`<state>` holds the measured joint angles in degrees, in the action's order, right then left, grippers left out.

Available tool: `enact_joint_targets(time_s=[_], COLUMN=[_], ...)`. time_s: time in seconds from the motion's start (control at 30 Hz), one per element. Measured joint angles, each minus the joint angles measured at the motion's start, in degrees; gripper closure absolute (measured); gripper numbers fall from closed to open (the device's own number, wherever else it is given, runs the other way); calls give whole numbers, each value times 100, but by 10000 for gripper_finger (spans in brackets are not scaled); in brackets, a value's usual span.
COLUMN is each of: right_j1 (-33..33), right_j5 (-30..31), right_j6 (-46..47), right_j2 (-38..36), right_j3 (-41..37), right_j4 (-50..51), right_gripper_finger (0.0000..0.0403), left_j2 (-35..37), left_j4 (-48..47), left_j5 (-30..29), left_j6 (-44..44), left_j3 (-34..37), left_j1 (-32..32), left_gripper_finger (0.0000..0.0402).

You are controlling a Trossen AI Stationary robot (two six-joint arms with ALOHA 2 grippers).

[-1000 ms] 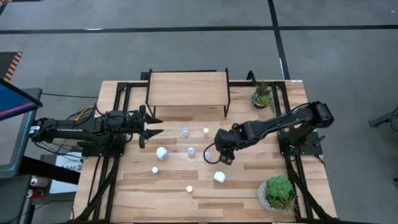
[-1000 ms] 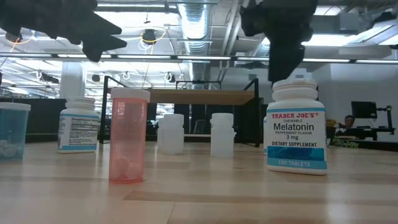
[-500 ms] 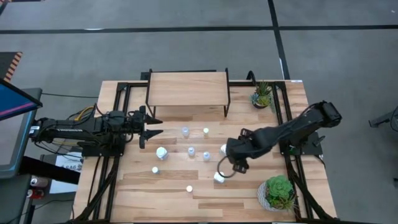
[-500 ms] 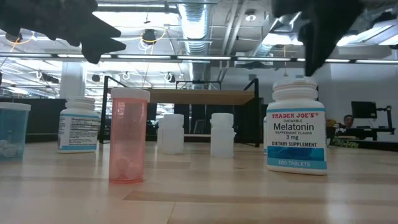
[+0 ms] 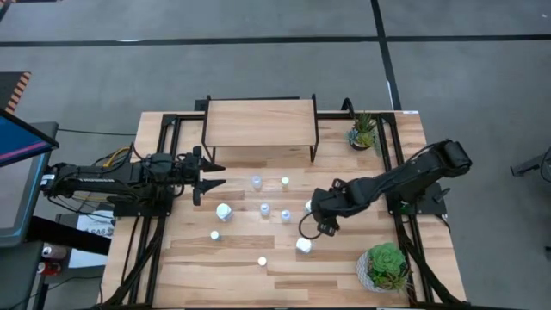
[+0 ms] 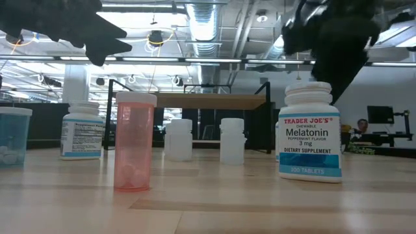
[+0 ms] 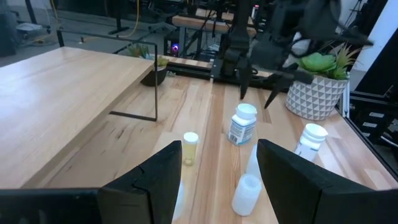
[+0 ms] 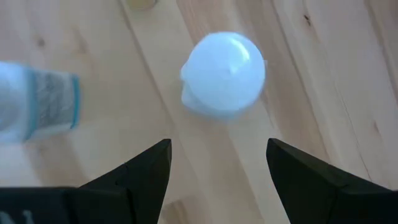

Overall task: Pick and place medicine bottles onto shelf by color
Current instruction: Put the top right big white pill bottle on the shelf

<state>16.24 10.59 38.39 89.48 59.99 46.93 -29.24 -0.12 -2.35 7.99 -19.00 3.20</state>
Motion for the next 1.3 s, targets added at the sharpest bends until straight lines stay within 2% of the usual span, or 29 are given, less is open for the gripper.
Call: enact_joint_targets(time_s=[0.4,0.67,1.07,1.3], right_j1=[-480,-654,-852,-907], right_j5=[-310,-308,-311,-449], right_j6=[-275,38,41,583], right_j2=[365,365,365,583], right_j3=[4,4,4,14], right_j4=[-892,-1033,-1033,-1208], right_gripper_finger=[117,117,117,117], left_j2=[-2,-2,-1,-2], left_j4=[-2,-38,-42,-44], left_j5=[-1,-2,-3,-52], left_j6=[-24,-27,-27,-27], left_j3=[0,0,0,0], left_j1=[0,-1,-1,-2], left_gripper_finger=[205,205,205,205])
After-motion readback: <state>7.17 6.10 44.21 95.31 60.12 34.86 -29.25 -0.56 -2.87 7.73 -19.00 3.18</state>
